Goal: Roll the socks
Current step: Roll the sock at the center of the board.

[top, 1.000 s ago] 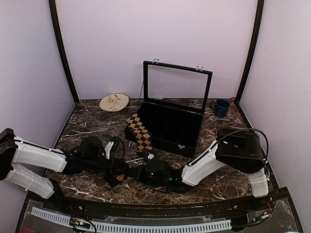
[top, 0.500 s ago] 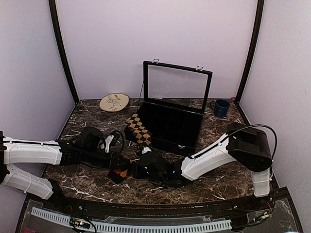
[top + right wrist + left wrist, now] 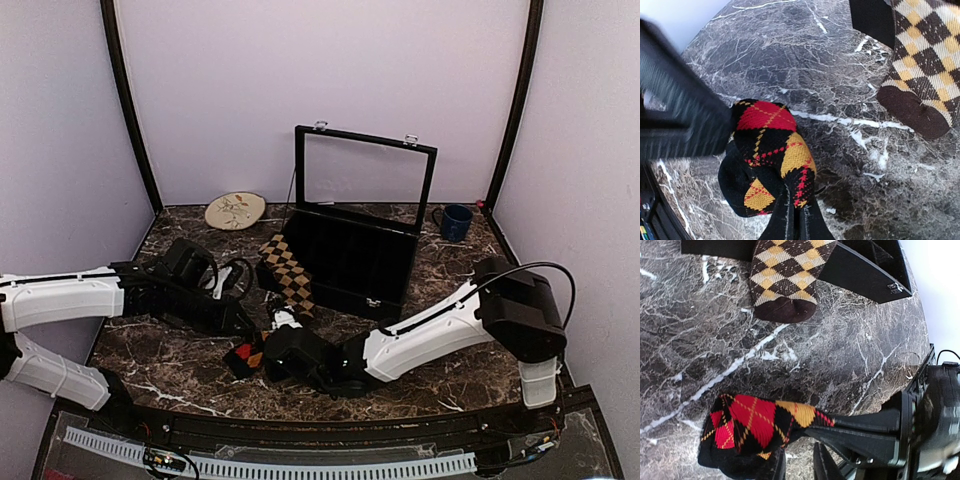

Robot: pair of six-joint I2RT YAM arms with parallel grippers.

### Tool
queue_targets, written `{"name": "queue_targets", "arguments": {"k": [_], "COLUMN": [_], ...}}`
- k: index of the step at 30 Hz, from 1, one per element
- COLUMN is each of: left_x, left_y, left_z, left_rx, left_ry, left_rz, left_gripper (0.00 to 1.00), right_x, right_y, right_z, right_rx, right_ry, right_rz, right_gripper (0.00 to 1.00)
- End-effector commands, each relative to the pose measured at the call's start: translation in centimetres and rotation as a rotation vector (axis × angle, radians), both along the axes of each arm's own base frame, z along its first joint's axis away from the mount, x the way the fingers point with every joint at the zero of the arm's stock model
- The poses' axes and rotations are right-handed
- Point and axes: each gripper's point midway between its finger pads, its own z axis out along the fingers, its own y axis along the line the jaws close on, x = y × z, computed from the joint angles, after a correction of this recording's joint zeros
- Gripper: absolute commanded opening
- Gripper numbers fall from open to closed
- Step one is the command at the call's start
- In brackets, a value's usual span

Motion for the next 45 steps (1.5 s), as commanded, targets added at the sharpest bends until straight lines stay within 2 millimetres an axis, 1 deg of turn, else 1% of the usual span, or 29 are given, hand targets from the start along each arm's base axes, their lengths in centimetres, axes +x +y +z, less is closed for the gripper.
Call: {"name": "queue_targets", "arguments": {"k": [1, 3, 5, 7, 9, 11, 14, 18, 23, 33, 41, 45], "left_x": [-1.2, -1.1, -1.3, -1.8, -2.4, -2.7, -3.1, -3.2, -2.0, -1.1, 0.9, 1.2], "left_y": [0.4, 0.2, 0.0, -0.5, -0.8, -0.9, -0.5, 0.1, 0.1, 0.0, -1.5, -2.3], "left_z": [0.1, 0.1, -0.4, -0.9, -1.2, -1.1, -1.5, -2.4, -2.8, -6.1, -5.9, -6.3], "left_rx": [0.020, 0.006, -0.002, -0.016, -0.032, -0.043, -0.036, 0.003, 0.025, 0.099, 0.072, 0.063], "left_ry": [0.114, 0.131, 0.161, 0.207, 0.241, 0.244, 0.248, 0.247, 0.211, 0.233, 0.202, 0.217], "left_rz": [-0.009, -0.007, -0.011, -0.033, -0.056, -0.067, -0.075, -0.063, -0.042, -0.047, -0.053, -0.075], "left_gripper": [0.22, 0.22, 0.20, 0.16, 0.08, 0.03, 0.00, 0.00, 0.00, 0.00, 0.00, 0.00], "right_x": [-0.2, -0.5, -0.6, -0.7, -0.7, -0.7, -0.6, -0.6, -1.1, -1.8, -2.2, -2.3], "right_y": [-0.1, -0.1, 0.0, 0.1, 0.2, 0.1, 0.2, 0.3, 0.3, 0.0, -0.1, 0.0], "right_z": [1.7, 1.7, 1.7, 1.5, 1.2, 1.1, 1.1, 1.1, 0.6, -0.8, -2.0, -2.4], "right_rx": [-0.056, -0.078, -0.101, -0.123, -0.136, -0.138, -0.138, -0.137, -0.137, -0.184, -0.242, -0.275], "right_ry": [-0.100, -0.121, -0.137, -0.151, -0.154, -0.155, -0.155, -0.152, -0.139, -0.137, -0.151, -0.168], "right_rz": [-0.009, -0.004, -0.002, -0.005, -0.010, -0.019, -0.027, -0.021, -0.010, -0.006, 0.013, 0.022], "right_gripper": [0.00, 0.00, 0.00, 0.00, 0.00, 0.00, 0.00, 0.00, 0.00, 0.00, 0.00, 0.00]}}
